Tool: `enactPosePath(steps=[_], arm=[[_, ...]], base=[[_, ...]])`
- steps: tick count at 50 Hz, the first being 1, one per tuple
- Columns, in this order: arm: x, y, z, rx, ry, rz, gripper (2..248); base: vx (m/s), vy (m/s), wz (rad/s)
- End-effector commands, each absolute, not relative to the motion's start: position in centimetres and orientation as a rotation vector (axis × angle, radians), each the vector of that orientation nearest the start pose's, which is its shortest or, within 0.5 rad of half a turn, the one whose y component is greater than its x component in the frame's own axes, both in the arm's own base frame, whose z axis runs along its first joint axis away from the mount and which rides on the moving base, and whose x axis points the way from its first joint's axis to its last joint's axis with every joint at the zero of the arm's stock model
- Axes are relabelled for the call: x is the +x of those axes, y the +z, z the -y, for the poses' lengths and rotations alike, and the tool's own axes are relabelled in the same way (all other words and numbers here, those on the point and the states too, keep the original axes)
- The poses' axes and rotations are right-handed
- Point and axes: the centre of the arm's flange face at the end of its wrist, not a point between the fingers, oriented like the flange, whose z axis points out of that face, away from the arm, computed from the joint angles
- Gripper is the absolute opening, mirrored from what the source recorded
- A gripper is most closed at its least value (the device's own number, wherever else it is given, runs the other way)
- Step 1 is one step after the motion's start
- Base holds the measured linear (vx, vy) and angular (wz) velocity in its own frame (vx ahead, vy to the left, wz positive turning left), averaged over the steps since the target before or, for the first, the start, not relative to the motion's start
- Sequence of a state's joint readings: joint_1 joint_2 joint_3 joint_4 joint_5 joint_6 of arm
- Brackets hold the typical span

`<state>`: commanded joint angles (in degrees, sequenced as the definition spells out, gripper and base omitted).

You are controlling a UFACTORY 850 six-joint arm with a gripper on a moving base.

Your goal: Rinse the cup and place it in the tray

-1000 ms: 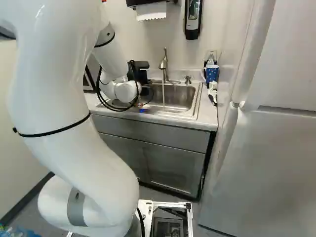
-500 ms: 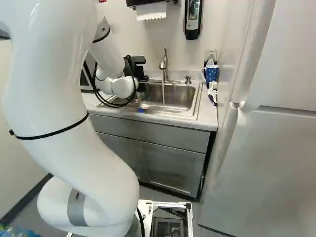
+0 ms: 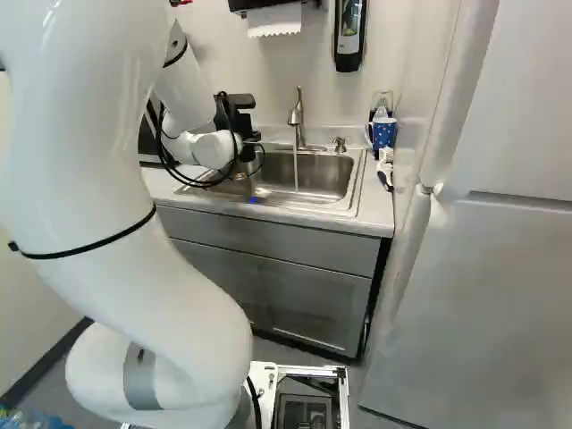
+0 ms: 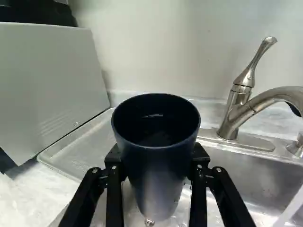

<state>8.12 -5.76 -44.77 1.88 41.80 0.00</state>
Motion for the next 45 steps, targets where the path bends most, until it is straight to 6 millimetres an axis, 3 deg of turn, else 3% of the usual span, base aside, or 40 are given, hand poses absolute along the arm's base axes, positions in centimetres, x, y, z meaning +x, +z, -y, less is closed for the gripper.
enactPosePath(steps=[22, 45], arm=[[50.7, 51.3, -8.9, -2.311, -1.947, 0.153, 124], [50.7, 51.3, -8.9, -2.226, -1.844, -0.085, 124]], base=[[0.000, 0.000, 0.000], [0.000, 0.000, 0.000]])
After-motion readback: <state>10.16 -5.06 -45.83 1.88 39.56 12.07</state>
